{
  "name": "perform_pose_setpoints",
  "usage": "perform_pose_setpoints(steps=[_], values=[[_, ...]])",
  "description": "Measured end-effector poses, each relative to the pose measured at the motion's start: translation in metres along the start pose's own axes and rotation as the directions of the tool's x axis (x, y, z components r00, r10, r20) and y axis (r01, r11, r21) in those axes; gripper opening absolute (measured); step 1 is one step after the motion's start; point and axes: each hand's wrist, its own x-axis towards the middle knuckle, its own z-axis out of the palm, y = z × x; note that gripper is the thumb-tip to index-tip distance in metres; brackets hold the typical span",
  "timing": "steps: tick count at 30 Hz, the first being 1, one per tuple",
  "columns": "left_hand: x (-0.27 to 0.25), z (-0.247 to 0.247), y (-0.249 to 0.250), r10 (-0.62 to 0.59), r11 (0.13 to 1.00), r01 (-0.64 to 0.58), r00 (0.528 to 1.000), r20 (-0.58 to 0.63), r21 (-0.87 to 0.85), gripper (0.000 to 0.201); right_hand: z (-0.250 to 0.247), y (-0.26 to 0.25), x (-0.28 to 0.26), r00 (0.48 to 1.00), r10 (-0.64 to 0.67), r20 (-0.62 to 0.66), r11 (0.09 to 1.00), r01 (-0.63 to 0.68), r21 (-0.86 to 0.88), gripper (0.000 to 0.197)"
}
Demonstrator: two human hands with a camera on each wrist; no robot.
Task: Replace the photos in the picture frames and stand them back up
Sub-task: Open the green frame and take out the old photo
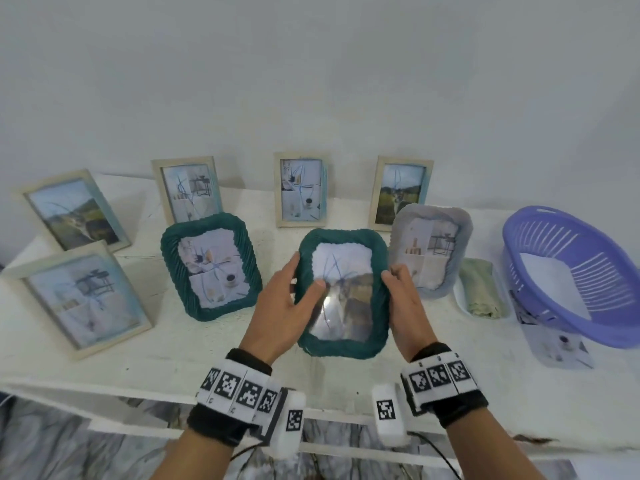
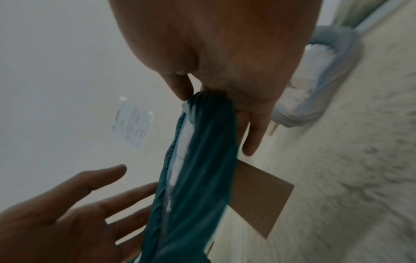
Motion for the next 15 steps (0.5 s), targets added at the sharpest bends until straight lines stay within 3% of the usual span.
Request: perform_pose_setpoints(steps=[5,7,10,15], values=[[-0.022,0.026,-0.012,0.029,0.997,-0.036,0.995,0.094,0.067,0.076,-0.018,0.02,-0.037,0.994,0.094,-0.056,0.969,-0.078,0.236,0.015],[-0.031,0.041,-0.014,0.01,0.996,-0.021,0.991,0.132,0.081,0.085,-0.022,0.022,-0.052,0.991,0.109,-0.081,0.957,-0.083,0.278,0.023],[-0.042,0.064,-0.015,-0.074,0.994,0.059,0.985,0.157,0.095,0.122,-0.027,0.023,-0.068,0.991,0.115,-0.074,0.954,-0.09,0.285,0.025],[-0.05,0.091,-0.003,-0.171,0.985,0.171,0.972,0.164,0.01,0.145,-0.034,0.015,-0.088,0.993,0.117,0.008,0.963,-0.115,0.244,0.035]])
